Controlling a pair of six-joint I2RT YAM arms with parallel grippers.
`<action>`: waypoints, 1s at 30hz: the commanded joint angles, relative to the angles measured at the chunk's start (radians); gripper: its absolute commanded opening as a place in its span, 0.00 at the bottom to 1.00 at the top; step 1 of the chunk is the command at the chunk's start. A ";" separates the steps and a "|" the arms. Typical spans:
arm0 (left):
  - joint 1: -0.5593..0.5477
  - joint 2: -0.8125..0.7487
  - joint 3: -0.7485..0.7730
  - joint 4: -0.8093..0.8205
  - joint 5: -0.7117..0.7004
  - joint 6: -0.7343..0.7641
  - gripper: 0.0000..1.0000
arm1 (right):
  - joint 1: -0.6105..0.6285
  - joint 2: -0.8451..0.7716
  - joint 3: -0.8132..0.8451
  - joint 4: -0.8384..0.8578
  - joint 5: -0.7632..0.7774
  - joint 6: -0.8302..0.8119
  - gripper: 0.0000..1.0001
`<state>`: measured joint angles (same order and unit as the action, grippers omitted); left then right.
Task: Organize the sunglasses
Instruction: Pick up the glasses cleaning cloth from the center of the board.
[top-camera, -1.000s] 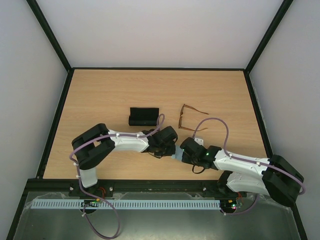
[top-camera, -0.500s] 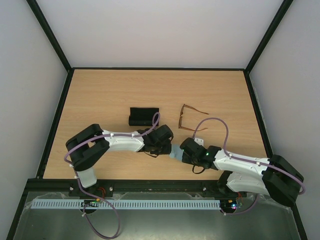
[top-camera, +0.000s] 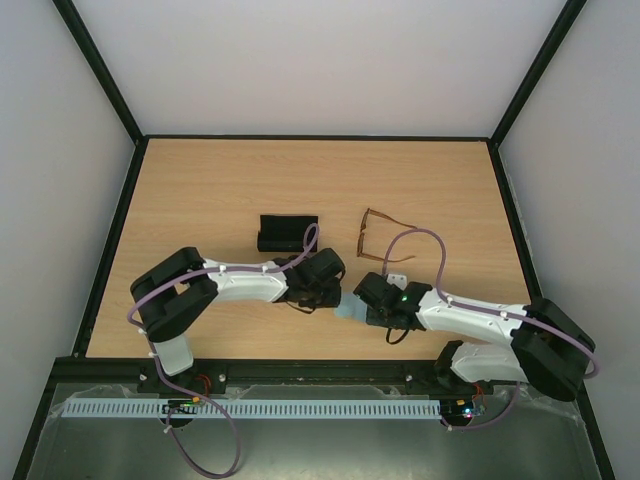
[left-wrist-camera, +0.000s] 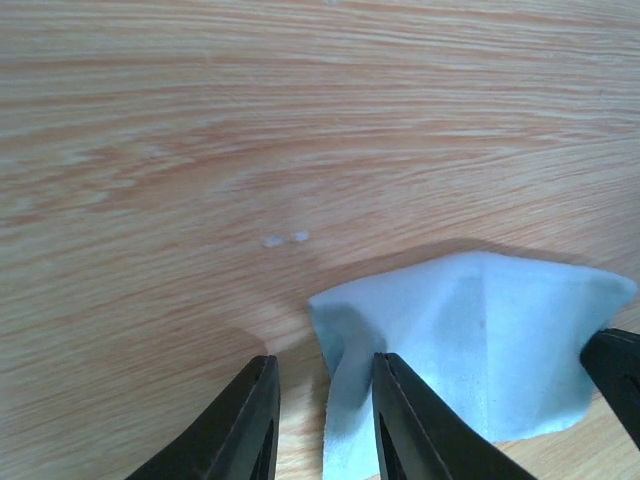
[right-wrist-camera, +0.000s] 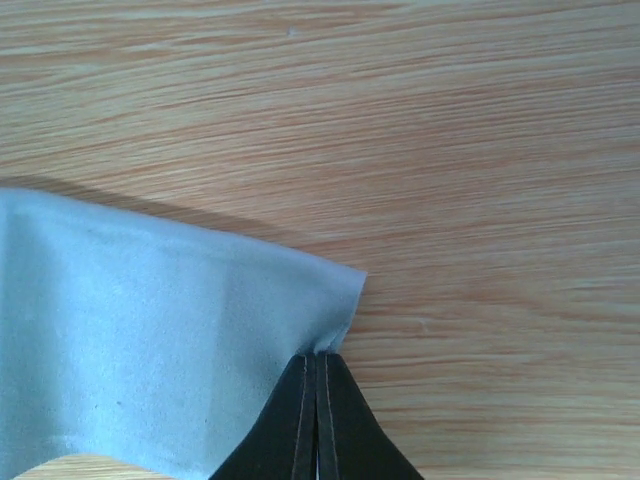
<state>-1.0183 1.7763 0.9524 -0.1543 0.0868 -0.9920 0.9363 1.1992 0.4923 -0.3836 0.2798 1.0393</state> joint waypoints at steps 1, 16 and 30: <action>0.039 0.039 -0.044 -0.184 -0.043 0.038 0.27 | 0.004 0.035 0.043 -0.185 0.051 -0.021 0.01; 0.017 0.019 0.031 -0.224 -0.029 0.059 0.26 | 0.004 0.037 0.039 -0.196 0.052 -0.004 0.01; -0.035 0.019 0.055 -0.189 -0.007 0.031 0.31 | 0.003 0.003 0.010 -0.173 0.036 -0.001 0.01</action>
<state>-1.0492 1.7908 1.0153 -0.2790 0.0708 -0.9535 0.9363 1.2133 0.5201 -0.5037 0.3107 1.0294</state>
